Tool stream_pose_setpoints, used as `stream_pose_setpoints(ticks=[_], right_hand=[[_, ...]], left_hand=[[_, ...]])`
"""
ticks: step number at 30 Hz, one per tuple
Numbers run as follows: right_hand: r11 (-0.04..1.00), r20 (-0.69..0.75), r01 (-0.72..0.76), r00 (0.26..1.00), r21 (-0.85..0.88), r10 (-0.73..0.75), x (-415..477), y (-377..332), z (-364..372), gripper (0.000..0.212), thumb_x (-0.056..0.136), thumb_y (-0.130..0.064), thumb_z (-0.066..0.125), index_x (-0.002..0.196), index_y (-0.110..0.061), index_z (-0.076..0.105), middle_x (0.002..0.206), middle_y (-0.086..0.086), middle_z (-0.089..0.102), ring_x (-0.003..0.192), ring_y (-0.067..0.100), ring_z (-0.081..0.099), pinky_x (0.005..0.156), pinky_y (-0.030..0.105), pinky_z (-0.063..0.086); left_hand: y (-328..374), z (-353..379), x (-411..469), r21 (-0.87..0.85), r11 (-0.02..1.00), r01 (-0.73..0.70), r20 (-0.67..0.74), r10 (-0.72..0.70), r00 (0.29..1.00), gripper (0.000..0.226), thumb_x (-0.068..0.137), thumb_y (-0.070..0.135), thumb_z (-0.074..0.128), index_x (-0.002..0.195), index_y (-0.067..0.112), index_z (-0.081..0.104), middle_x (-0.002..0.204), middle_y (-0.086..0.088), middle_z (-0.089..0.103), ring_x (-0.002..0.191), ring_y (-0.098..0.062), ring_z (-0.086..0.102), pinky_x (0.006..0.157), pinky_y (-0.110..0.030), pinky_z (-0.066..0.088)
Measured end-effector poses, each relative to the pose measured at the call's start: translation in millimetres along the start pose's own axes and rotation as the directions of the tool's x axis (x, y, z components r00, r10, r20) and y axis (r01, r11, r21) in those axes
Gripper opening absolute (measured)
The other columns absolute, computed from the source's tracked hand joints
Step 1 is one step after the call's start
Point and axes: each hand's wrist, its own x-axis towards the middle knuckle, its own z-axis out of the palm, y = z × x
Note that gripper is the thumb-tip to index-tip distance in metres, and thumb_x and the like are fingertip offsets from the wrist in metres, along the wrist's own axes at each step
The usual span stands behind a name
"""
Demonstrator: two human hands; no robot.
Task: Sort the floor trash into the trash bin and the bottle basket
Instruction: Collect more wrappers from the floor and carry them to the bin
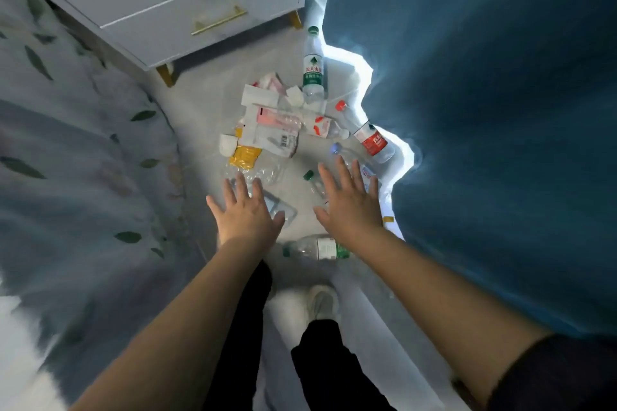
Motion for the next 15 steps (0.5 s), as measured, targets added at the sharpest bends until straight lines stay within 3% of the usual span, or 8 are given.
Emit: stream_pose_setpoints(ticks=[8, 12, 15], right_hand=[[0.996, 0.090, 0.085, 0.993, -0.033, -0.082, 179, -20, 117, 0.092, 0.088, -0.050, 0.057, 0.152, -0.028, -0.006, 0.160, 0.008, -0.013, 0.146, 0.034, -0.011, 0.114, 0.059, 0.010], [0.992, 0.027, 0.122, 0.992, 0.008, -0.122, 242, -32, 149, 0.093, 0.086, -0.045, 0.063, 0.151, -0.031, -0.002, 0.161, 0.007, -0.008, 0.147, 0.034, -0.007, 0.111, 0.059, 0.020], [0.989, -0.045, 0.144, 0.988, -0.028, -0.146, 276, -37, 163, 0.090, 0.087, -0.043, 0.062, 0.152, -0.029, 0.001, 0.161, 0.008, -0.005, 0.146, 0.038, -0.002, 0.110, 0.055, 0.027]], left_hand=[[-34, 78, 207, -0.048, 0.995, 0.089, -0.026, -0.090, 0.996, 0.098, 0.078, 0.066, 0.055, 0.150, 0.019, 0.006, 0.158, -0.009, 0.003, 0.145, -0.034, 0.003, 0.111, -0.059, 0.014], [-46, 97, 277, -0.215, 0.965, 0.148, -0.016, -0.155, 0.988, 0.110, 0.071, 0.068, 0.064, 0.149, 0.019, 0.004, 0.156, -0.010, 0.007, 0.143, -0.034, 0.011, 0.107, -0.058, 0.024], [-48, 108, 311, -0.344, 0.922, 0.177, -0.026, -0.198, 0.980, 0.111, 0.065, 0.061, 0.074, 0.145, 0.020, 0.009, 0.146, -0.011, 0.023, 0.135, -0.034, 0.025, 0.101, -0.055, 0.033]])
